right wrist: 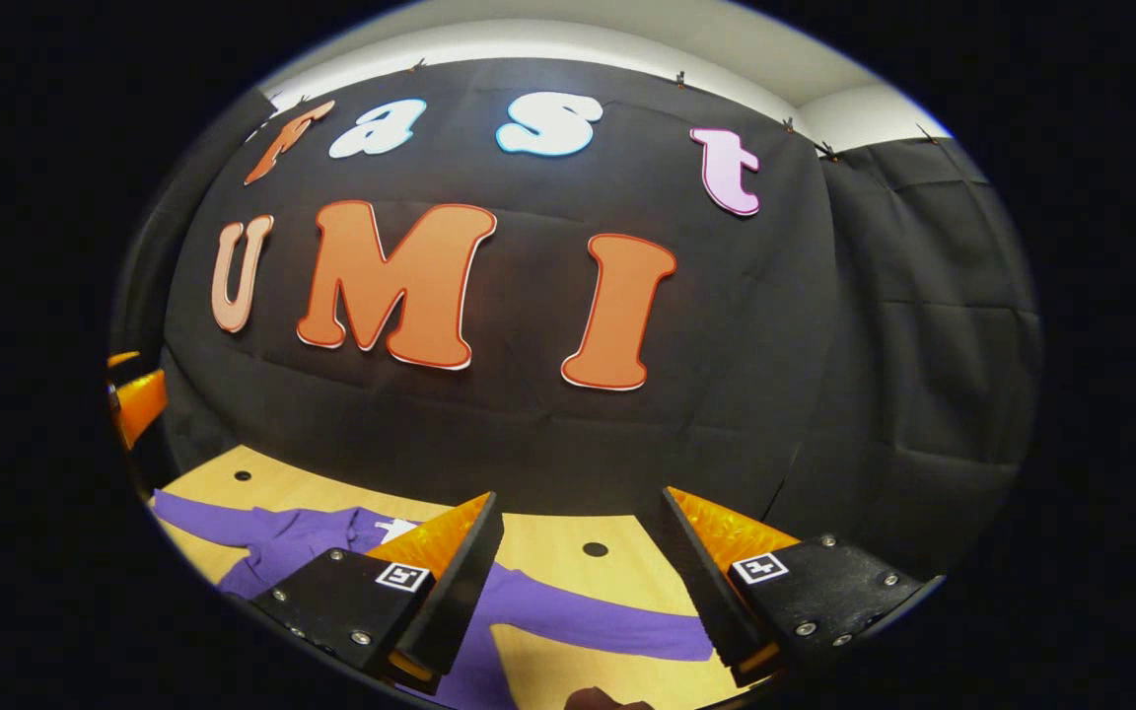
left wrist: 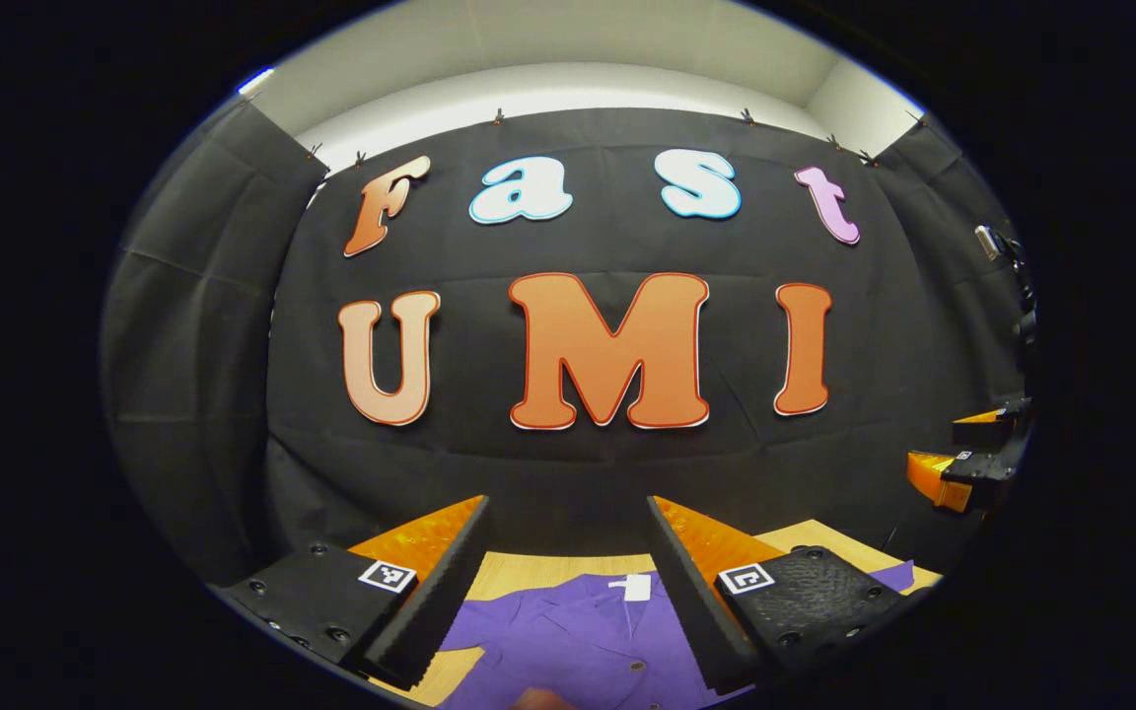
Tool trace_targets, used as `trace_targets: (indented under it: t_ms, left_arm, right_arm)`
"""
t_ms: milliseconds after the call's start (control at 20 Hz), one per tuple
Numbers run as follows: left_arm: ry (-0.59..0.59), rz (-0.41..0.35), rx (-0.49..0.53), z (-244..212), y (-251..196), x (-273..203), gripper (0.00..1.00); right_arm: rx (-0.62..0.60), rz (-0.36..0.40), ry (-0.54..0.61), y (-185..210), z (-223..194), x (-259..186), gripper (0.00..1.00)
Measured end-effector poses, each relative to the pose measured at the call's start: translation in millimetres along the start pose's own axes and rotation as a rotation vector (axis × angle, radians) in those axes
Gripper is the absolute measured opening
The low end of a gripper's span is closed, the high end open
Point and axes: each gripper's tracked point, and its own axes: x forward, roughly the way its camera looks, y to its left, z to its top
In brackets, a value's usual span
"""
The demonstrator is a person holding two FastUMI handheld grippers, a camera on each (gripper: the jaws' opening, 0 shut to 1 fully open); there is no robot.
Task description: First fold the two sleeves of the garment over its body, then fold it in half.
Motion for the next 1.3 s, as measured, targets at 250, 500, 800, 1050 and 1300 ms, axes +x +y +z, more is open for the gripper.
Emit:
trace_targets:
  t_ms: [250, 500, 800, 1050, 1300]
  left_arm:
    - [0.006, -0.006, 0.004, -0.9, -5.4, -1.9, 0.95]
    - [0.0, -0.001, 0.02, 4.3, -10.7, -2.4, 0.95]
    - [0.005, -0.015, 0.032, 5.6, -29.3, 2.3, 0.95]
    - [0.019, -0.009, 0.042, 1.4, -39.3, 3.8, 0.95]
    - [0.06, 0.01, 0.042, -11.7, -44.9, 3.2, 0.95]
  right_arm:
    - [0.01, -0.037, 0.083, -20.7, -32.7, 9.4, 0.95]
    - [0.025, -0.104, 0.195, -56.8, -81.0, 20.3, 0.95]
    - [0.086, -0.175, 0.421, -98.3, -151.3, 30.3, 0.96]
    - [0.165, -0.167, 0.582, -120.8, -204.0, 44.2, 0.96]
    - [0.271, -0.144, 0.814, -141.9, -267.4, 46.6, 0.97]
